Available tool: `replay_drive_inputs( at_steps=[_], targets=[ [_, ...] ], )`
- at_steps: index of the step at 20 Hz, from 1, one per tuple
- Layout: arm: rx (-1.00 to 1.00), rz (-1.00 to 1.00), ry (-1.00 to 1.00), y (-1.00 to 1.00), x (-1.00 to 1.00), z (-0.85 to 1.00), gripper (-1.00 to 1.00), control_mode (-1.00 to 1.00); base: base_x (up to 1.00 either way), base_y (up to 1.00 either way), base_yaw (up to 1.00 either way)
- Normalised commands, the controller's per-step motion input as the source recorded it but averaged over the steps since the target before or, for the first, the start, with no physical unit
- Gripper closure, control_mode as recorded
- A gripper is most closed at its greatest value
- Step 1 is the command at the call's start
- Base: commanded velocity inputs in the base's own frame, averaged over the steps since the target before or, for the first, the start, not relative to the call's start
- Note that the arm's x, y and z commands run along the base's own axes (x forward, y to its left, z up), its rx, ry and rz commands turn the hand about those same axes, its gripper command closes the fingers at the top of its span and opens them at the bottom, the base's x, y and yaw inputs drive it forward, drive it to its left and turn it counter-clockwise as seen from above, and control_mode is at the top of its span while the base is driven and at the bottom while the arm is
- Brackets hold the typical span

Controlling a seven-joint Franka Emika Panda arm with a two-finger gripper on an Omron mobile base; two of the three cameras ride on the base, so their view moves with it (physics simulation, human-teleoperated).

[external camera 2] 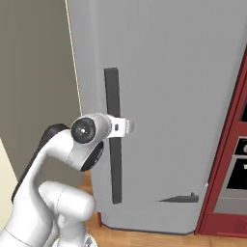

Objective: Move the hot dog bun to the plate on the dining table and place the condiment next to that plate. Then navigate to the fridge and take the sausage and place it on the plate as well.

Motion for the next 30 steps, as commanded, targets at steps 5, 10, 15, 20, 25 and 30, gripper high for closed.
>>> replay_drive_inputs(
  at_steps=[5,10,15,20,25,30],
  targets=[
    [-0.17,0.00,-0.24,0.34,-1.00,1.00,-1.00,-1.00,0.00,0.00,0.00],
    [-0.28,0.00,-0.08,0.93,-1.00,0.59,-1.00,-1.00,0.00,0.00,0.00],
    [-0.28,0.00,0.09,1.00,-0.65,0.13,-1.00,-1.00,0.00,0.00,0.00],
    [-0.19,0.00,0.28,0.28,0.86,-0.18,-1.00,-1.00,0.00,0.00,0.00],
    [-0.04,0.06,0.20,-0.20,1.00,-0.40,-1.00,-1.00,0.00,0.00,0.00],
    [-0.16,0.01,0.11,-0.10,0.83,-0.47,-1.00,-1.00,0.00,0.00,0.00]
  ],
)
